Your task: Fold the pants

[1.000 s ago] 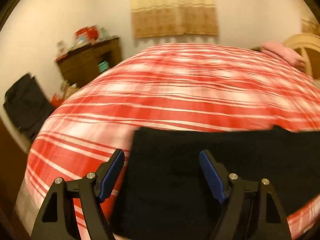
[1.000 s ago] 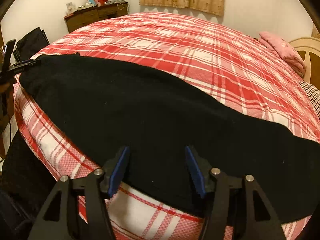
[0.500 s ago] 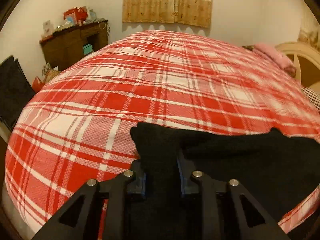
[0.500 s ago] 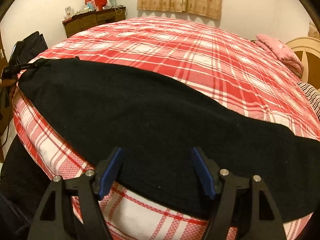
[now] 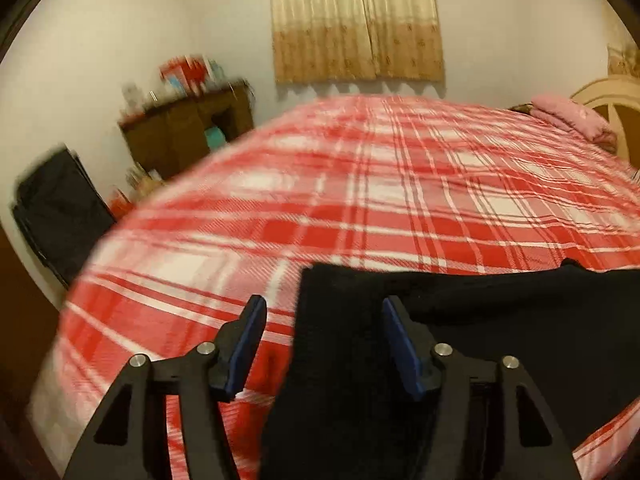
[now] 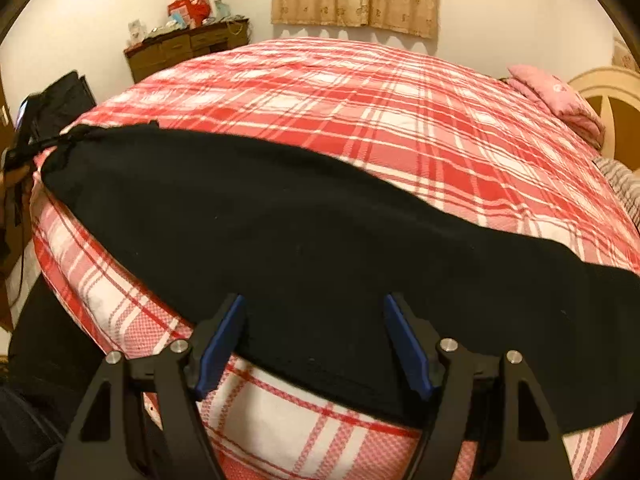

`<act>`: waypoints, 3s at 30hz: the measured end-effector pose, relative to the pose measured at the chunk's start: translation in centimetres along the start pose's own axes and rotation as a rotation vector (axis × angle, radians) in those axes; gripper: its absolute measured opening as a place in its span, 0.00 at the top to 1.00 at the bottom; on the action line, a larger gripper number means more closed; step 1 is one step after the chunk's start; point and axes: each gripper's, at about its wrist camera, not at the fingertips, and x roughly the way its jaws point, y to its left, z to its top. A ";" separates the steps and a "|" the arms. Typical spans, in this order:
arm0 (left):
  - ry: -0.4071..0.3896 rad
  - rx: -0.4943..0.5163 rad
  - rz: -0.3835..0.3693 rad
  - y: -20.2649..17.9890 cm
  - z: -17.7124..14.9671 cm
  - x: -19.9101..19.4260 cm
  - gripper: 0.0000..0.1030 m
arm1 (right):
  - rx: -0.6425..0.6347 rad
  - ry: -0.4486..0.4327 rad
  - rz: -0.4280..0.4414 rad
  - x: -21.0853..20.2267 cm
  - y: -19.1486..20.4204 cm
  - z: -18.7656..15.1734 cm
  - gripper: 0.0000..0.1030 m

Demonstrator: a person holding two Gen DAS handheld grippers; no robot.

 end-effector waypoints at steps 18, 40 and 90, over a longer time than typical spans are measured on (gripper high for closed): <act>0.070 0.001 -0.247 -10.6 -3.4 -0.2 0.28 | 0.565 -0.189 -0.229 -11.9 -18.9 -4.1 0.28; 0.059 -0.072 -0.208 -7.5 -3.3 -0.6 0.28 | 0.774 -0.216 -0.099 -11.9 -25.1 -8.0 0.47; 0.020 -0.102 -0.101 -1.9 -2.4 -0.8 0.27 | 0.616 -0.321 0.118 -12.1 -19.4 0.1 0.84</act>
